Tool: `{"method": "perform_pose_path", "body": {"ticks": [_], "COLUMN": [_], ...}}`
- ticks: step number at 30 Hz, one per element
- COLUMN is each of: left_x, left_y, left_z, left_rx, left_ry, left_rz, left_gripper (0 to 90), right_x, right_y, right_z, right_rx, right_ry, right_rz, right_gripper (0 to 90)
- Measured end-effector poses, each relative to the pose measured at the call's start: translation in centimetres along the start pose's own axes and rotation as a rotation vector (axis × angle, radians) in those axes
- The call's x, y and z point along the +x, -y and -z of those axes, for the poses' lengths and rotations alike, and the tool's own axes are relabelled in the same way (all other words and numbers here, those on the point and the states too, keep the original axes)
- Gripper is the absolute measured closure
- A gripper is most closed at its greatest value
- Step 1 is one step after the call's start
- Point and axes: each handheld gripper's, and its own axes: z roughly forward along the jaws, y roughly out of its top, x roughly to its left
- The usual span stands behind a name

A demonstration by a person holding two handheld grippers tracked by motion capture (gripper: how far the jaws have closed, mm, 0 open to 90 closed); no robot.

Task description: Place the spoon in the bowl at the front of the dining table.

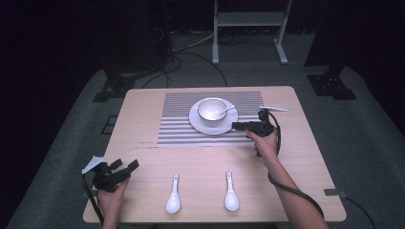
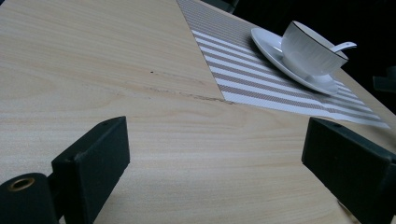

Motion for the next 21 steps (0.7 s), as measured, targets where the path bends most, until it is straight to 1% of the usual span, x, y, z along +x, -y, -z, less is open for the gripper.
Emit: {"method": "perform_pose_path", "body": {"ticks": [8,9,11,15,16,21], "left_x": [-0.1,-0.1,-0.1,-0.1,-0.1,-0.1], "left_y": [0.0,0.0,0.0,0.0,0.0,0.0], "left_z": [0.0,0.0,0.0,0.0,0.0,0.0], "left_rx": [0.0,0.0,0.0,0.001,0.004,0.005], "left_ry": [-0.002,-0.002,-0.003,-0.002,-0.002,-0.004], "left_rz": [-0.004,-0.004,-0.004,-0.004,-0.006,-0.008], "left_gripper": [6.3,6.3,6.2,6.3,6.3,6.3], "right_x": [-0.2,-0.2,-0.2,-0.2,-0.2,-0.2], "right_y": [0.9,1.3,1.4,1.9,2.0,2.5], "right_z": [0.7,0.9,0.9,1.1,1.2,1.2], "right_rx": [0.013,0.021,0.021,0.039,0.039,0.049], "right_ry": [-0.007,-0.011,-0.013,-0.016,-0.018,-0.024], "right_rz": [0.006,0.007,0.01,0.016,0.024,0.022], "right_gripper": [59.9,58.9,58.3,57.8,57.4,55.7]}}
